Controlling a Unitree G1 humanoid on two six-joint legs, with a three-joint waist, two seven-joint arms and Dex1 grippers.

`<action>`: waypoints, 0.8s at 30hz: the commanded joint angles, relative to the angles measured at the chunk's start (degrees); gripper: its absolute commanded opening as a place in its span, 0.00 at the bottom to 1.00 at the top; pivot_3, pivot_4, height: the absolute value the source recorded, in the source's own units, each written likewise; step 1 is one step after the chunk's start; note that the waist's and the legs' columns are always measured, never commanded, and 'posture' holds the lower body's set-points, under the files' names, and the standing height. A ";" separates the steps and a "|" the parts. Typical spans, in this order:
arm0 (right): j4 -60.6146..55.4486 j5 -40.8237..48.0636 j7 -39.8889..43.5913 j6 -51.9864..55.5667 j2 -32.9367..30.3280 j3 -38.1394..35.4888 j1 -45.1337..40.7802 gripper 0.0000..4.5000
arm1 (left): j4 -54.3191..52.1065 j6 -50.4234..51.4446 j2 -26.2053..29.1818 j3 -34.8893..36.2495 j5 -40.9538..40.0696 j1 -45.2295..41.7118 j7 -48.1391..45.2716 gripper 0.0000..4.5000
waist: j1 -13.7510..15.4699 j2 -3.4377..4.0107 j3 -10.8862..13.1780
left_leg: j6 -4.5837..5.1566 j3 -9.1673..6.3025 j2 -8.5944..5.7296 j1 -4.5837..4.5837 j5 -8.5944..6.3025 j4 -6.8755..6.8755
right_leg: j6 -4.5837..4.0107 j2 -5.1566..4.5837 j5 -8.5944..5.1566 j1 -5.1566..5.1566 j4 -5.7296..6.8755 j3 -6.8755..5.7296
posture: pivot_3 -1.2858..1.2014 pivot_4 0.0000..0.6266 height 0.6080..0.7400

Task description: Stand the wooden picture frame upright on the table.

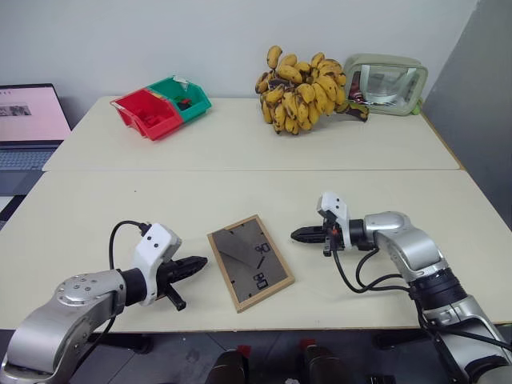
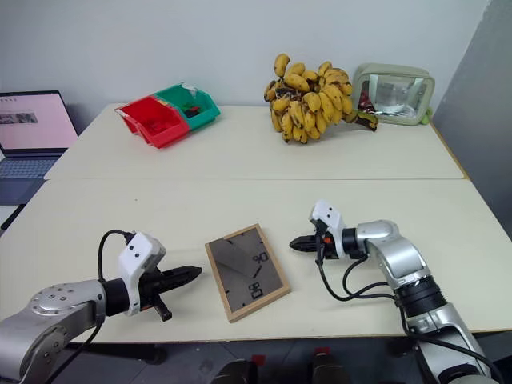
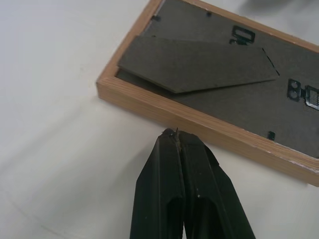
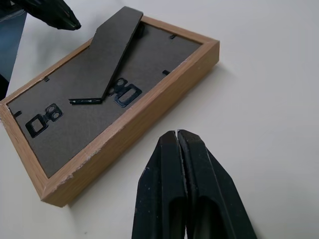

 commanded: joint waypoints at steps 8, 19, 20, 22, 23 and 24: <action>-5.04 -4.30 -9.10 0.37 6.50 3.91 1.65 0.01 | -0.04 2.31 -3.80 -14.74 7.39 -4.93 8.17 0.00 | 0.08 0.01 -0.02 | 0.00 0.00 -0.02 0.08 0.00 0.01 | 0.00 0.01 0.00 0.09 0.01 -0.01 | 0.52 0.24 1.00; -0.48 -7.15 -11.16 -0.76 4.65 0.85 -0.75 0.01 | 14.25 1.91 -9.40 -23.11 13.72 -22.19 8.71 0.00 | 1.20 0.09 -0.07 | 0.05 -0.11 -0.15 0.29 0.05 0.06 | 0.04 0.21 0.02 0.42 -0.05 -0.13 | 0.52 0.24 1.00; -0.87 -7.28 -10.45 -1.33 3.84 0.99 -0.48 0.01 | 15.35 1.28 -9.49 -23.96 14.59 -22.95 8.44 0.00 | 1.17 0.09 -0.07 | 0.06 -0.10 -0.15 0.28 0.05 0.05 | 0.05 0.21 0.02 0.42 -0.05 -0.13 | 0.52 0.24 1.00; -2.98 -6.40 -8.59 -0.61 1.70 0.59 0.86 0.01 | 17.52 0.68 -10.07 -25.27 15.75 -23.99 7.94 0.00 | 1.21 0.09 -0.08 | 0.05 -0.09 -0.15 0.28 0.05 0.05 | 0.06 0.21 0.03 0.42 -0.05 -0.11 | 0.52 0.24 1.00; -3.59 -6.06 -8.10 -0.19 1.05 0.39 1.25 0.01 | 18.24 0.41 -10.35 -25.60 16.11 -24.30 7.67 0.00 | 1.27 0.10 -0.08 | 0.06 -0.12 -0.16 0.27 0.05 0.05 | 0.07 0.20 0.04 0.43 -0.05 -0.12 | 0.52 0.24 1.00; -4.34 -5.64 -7.38 0.37 0.16 0.19 1.79 0.01 | 19.14 -0.06 -10.79 -25.87 16.55 -24.65 7.62 0.00 | 1.26 0.11 -0.09 | 0.06 -0.14 -0.17 0.28 0.05 0.05 | 0.08 0.20 0.04 0.45 -0.06 -0.13 | 0.52 0.24 1.00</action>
